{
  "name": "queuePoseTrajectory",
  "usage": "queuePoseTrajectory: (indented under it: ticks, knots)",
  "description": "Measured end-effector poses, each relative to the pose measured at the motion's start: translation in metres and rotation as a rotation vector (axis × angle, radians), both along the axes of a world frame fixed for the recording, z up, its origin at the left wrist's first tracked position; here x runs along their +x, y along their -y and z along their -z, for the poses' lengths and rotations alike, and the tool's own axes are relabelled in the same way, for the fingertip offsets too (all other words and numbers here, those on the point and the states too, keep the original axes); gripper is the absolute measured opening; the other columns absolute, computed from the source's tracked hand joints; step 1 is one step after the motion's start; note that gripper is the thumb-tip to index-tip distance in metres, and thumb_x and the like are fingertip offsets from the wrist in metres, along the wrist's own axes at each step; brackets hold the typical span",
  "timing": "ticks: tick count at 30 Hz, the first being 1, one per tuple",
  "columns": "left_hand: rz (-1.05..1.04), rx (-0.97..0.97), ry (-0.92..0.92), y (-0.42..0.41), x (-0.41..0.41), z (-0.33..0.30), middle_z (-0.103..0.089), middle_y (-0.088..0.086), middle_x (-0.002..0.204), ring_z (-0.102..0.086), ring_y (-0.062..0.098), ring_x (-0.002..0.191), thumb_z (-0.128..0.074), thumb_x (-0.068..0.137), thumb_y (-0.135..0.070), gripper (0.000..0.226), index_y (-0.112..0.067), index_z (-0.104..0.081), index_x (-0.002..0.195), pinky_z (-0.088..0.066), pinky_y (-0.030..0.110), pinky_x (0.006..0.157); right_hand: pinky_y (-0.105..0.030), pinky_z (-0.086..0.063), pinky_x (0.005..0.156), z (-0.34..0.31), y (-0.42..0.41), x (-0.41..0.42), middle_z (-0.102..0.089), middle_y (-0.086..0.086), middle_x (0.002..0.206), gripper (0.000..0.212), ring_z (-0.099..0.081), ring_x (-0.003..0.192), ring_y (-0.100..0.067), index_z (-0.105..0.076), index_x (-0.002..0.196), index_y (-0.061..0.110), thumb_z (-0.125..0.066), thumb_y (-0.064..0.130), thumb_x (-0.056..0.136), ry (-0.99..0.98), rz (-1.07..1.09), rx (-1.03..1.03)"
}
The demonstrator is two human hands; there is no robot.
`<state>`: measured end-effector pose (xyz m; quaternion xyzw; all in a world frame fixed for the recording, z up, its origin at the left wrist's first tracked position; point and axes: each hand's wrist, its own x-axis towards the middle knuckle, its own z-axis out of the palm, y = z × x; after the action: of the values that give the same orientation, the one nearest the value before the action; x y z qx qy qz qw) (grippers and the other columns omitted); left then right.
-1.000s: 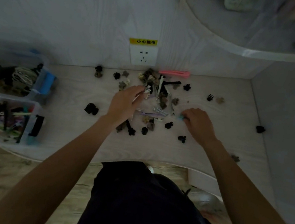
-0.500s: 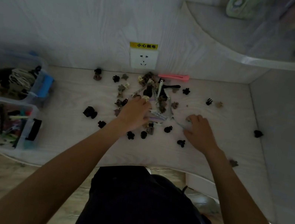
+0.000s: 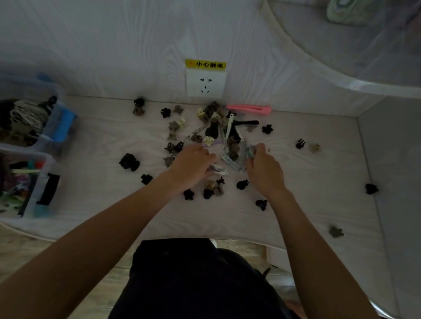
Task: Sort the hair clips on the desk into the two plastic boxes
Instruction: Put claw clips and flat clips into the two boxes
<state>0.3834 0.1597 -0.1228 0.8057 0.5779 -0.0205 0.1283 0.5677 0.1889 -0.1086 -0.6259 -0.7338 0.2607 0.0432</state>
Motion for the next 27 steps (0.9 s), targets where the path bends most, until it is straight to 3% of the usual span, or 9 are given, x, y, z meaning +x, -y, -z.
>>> queuePoseTrajectory:
  ticks: [3, 6, 9, 13, 16, 19, 21, 23, 27]
  knots:
    - [0.032, 0.073, 0.005, 0.007, -0.004, 0.000, -0.064, 0.015, 0.104, -0.053, 0.033, 0.111, -0.056, 0.090, -0.028, 0.029, -0.006, -0.060, 0.107, -0.038, 0.038, 0.098, -0.034, -0.036, 0.074, 0.005, -0.009, -0.013, -0.061, -0.015, 0.107, 0.032, -0.057, 0.096, -0.030, -0.047, 0.111, 0.002, -0.046, 0.030, 0.095, 0.093, 0.062, 0.001]
    - [-0.007, 0.115, 0.000, 0.014, -0.006, 0.000, -0.067, 0.013, 0.088, -0.060, 0.034, 0.094, -0.066, 0.083, -0.027, 0.024, -0.007, -0.062, 0.095, -0.048, 0.040, 0.084, -0.035, -0.038, 0.079, 0.008, -0.017, -0.017, -0.061, -0.016, 0.108, 0.032, -0.057, 0.097, -0.030, -0.051, 0.105, 0.003, -0.047, 0.032, 0.094, 0.182, 0.081, 0.018]
    - [-0.085, 0.111, 0.192, 0.017, -0.004, -0.007, -0.067, 0.013, 0.089, -0.059, 0.033, 0.094, -0.065, 0.084, -0.021, 0.020, -0.006, -0.060, 0.096, -0.051, 0.042, 0.080, -0.033, -0.037, 0.079, 0.006, -0.021, -0.015, -0.062, -0.015, 0.107, 0.028, -0.058, 0.095, -0.029, -0.049, 0.109, 0.003, -0.051, 0.023, 0.089, 0.223, 0.105, 0.016]
    - [-0.208, 0.076, 0.414, 0.016, -0.008, -0.021, -0.059, 0.013, 0.099, -0.053, 0.026, 0.086, -0.052, 0.092, -0.019, 0.021, -0.007, -0.053, 0.110, -0.045, 0.036, 0.072, -0.032, -0.037, 0.082, 0.008, -0.021, -0.010, -0.064, -0.012, 0.109, 0.043, -0.060, 0.095, -0.028, -0.046, 0.124, 0.008, -0.053, 0.026, 0.085, 0.246, 0.127, -0.004]
    - [-0.308, 0.059, 0.516, 0.013, -0.013, -0.027, -0.055, 0.008, 0.089, -0.048, 0.019, 0.072, -0.046, 0.095, -0.015, 0.022, -0.008, -0.053, 0.115, -0.033, 0.028, 0.061, -0.032, -0.036, 0.082, 0.009, -0.020, -0.008, -0.064, -0.012, 0.106, 0.040, -0.059, 0.095, -0.029, -0.049, 0.118, 0.006, -0.053, 0.028, 0.085, 0.310, 0.102, -0.012]
    - [-0.411, 0.003, 0.497, 0.013, -0.028, -0.028, -0.060, 0.012, 0.083, -0.054, 0.025, 0.068, -0.038, 0.098, -0.015, 0.028, -0.009, -0.050, 0.123, -0.037, 0.032, 0.060, -0.031, -0.034, 0.086, 0.006, -0.019, -0.010, -0.063, -0.012, 0.106, 0.030, -0.058, 0.096, -0.028, -0.053, 0.109, 0.008, -0.052, 0.028, 0.086, 0.379, 0.086, -0.047]
    - [-0.477, -0.044, 0.460, 0.013, -0.040, -0.028, -0.063, 0.017, 0.098, -0.059, 0.032, 0.083, -0.035, 0.099, -0.016, 0.030, -0.008, -0.048, 0.125, -0.042, 0.036, 0.072, -0.032, -0.034, 0.088, 0.007, -0.018, -0.010, -0.064, -0.011, 0.104, 0.016, -0.058, 0.095, -0.027, -0.050, 0.086, 0.011, -0.049, 0.027, 0.087, 0.388, 0.099, -0.064]
    - [-0.475, -0.056, 0.387, 0.014, -0.047, -0.030, -0.062, 0.019, 0.105, -0.058, 0.034, 0.089, -0.035, 0.099, -0.017, 0.030, -0.007, -0.047, 0.125, -0.041, 0.037, 0.075, -0.032, -0.034, 0.087, 0.008, -0.017, -0.009, -0.064, -0.012, 0.103, 0.021, -0.058, 0.094, -0.028, -0.047, 0.077, 0.010, -0.045, 0.026, 0.090, 0.366, 0.112, -0.058]
    - [-0.379, -0.080, 0.206, 0.017, -0.053, -0.035, -0.062, 0.012, 0.108, -0.059, 0.032, 0.091, -0.048, 0.092, -0.028, 0.040, -0.012, -0.042, 0.128, -0.041, 0.033, 0.073, -0.033, -0.035, 0.075, 0.001, -0.007, -0.004, -0.061, -0.018, 0.106, 0.031, -0.057, 0.094, -0.032, -0.048, 0.108, 0.001, -0.042, 0.028, 0.094, 0.097, 0.181, -0.047]
